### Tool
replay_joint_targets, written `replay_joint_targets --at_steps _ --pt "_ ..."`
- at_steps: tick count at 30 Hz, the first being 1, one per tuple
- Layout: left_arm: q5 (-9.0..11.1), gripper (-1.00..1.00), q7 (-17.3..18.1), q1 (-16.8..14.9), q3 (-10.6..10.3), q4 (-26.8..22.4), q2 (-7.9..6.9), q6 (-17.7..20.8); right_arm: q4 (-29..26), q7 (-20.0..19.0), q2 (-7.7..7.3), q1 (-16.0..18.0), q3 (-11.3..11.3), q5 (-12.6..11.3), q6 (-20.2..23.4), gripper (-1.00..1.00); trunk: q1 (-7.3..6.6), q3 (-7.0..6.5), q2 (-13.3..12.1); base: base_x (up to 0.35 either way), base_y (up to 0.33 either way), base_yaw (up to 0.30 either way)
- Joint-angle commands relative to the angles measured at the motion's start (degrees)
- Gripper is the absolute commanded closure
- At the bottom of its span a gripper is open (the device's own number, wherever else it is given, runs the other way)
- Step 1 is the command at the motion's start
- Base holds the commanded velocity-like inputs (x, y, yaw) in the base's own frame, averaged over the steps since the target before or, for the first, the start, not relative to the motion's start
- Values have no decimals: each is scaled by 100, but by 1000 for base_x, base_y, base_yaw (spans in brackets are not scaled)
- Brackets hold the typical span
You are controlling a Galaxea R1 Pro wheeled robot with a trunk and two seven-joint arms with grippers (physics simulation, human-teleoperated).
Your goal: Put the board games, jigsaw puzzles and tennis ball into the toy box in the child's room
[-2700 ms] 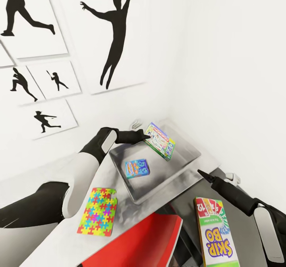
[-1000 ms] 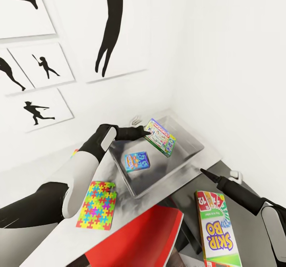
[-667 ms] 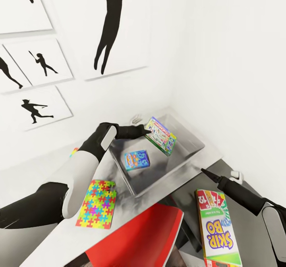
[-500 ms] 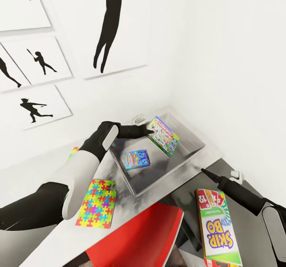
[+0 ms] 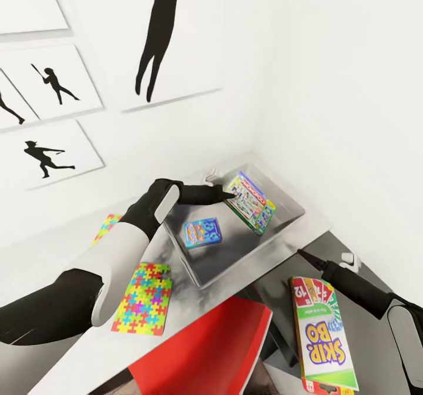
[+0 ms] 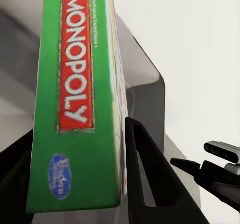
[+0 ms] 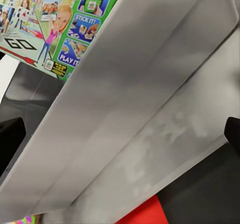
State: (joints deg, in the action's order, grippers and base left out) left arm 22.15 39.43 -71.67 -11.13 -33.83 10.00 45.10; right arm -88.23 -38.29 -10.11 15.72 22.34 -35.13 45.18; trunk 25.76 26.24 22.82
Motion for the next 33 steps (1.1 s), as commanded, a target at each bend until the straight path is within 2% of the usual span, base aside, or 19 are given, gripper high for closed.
replay_joint_targets --at_steps 1,6,10,17,33 --pt "23 100 3 -5 -2 -5 0 30 -2 -11 0 5 7 -12 35 -100 3 18 10 0 0 0" --pt "26 100 4 -5 -65 -149 0 17 -2 -11 0 4 7 -11 35 -100 3 65 10 0 0 0" --pt "31 100 4 -5 -297 -238 0 -8 3 -11 0 6 7 -10 35 -100 3 102 10 0 0 0" --pt "35 100 4 -5 -545 -354 0 -48 7 -11 0 5 15 -8 35 -100 3 168 10 0 0 0" --pt "27 100 0 -5 -618 -407 0 -144 7 -11 0 5 16 -10 27 -100 3 317 10 0 0 0"
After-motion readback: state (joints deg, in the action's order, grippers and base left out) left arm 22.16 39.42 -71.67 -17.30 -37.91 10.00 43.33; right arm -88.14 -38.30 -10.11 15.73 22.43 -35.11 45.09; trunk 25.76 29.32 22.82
